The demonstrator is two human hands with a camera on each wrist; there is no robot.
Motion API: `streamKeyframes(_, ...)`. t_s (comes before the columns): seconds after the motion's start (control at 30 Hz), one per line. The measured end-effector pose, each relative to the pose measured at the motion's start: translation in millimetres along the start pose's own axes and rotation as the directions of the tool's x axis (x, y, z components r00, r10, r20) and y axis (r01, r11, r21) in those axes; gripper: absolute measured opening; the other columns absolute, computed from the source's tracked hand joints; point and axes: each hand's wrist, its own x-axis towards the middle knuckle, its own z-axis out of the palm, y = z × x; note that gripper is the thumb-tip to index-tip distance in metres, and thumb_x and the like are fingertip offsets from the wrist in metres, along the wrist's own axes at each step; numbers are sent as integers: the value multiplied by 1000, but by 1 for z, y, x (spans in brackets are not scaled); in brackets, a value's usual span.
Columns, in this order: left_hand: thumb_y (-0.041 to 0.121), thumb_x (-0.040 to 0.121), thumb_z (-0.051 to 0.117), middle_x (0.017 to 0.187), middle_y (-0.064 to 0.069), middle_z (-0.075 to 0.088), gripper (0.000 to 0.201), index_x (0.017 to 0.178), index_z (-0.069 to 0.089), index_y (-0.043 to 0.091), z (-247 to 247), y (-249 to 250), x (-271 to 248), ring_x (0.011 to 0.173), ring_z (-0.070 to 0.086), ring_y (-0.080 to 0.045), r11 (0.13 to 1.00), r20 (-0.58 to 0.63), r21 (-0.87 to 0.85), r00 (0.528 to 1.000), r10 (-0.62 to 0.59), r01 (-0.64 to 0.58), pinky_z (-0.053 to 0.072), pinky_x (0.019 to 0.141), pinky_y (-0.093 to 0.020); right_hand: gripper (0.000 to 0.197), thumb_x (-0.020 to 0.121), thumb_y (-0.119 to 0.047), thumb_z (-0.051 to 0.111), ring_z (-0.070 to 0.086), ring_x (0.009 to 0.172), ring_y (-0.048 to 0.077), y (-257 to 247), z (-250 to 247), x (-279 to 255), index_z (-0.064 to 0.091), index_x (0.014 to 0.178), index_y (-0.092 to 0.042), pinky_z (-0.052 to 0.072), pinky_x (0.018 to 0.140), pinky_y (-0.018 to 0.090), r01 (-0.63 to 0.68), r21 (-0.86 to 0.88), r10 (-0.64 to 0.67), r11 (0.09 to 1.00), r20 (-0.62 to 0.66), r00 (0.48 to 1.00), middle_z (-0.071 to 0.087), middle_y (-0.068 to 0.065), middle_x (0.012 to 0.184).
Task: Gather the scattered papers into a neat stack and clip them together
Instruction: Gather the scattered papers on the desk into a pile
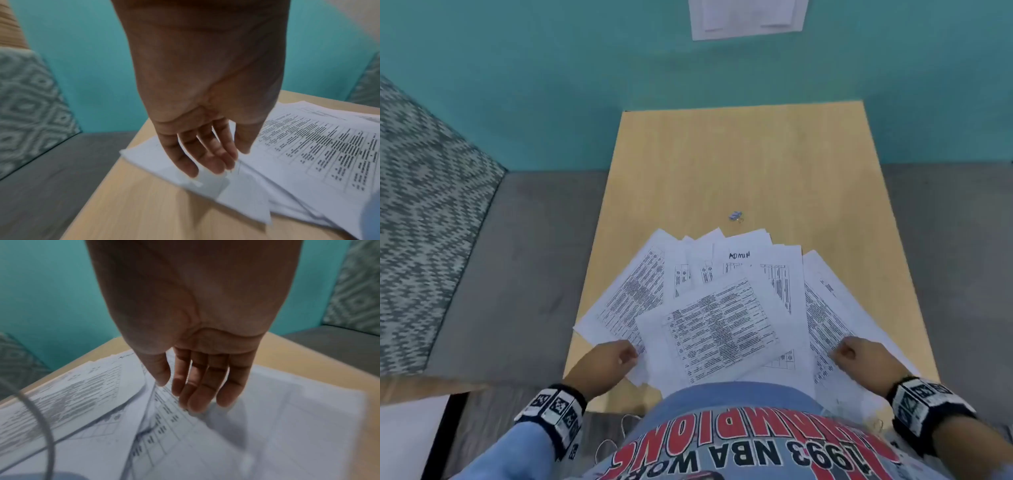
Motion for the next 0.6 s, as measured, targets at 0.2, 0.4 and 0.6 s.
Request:
streamKeyframes(0.2,56,96,68,143,1,56,60,145,57,22,-15,34,43,131,54,-23,991,-164,44,978,130,-124,48,109,-42,80,85,-48,79,60,126,29,-41,26,25,42,145,-9,49,99,37,-72,248,78,966,-14,997,56,14,140)
streamKeyframes(0.4,81,87,57,172,-9,30,108,169,19,22,4,74,73,157,31,-32,971,-63,186,985,163,-149,32,125,-55,59,85,-29,83,65,96,23,-62,30,36,49,129,-9,52,84,36,-111,374,137,921,-42,990,67,2,105)
streamKeyframes(0.6,50,99,65,114,1,70,60,149,46,21,10,100,71,96,70,-22,980,-26,157,991,128,-122,55,90,-39,39,88,-34,78,65,94,21,-79,31,43,57,116,-17,50,71,31,-52,302,55,952,-1,998,67,-1,106)
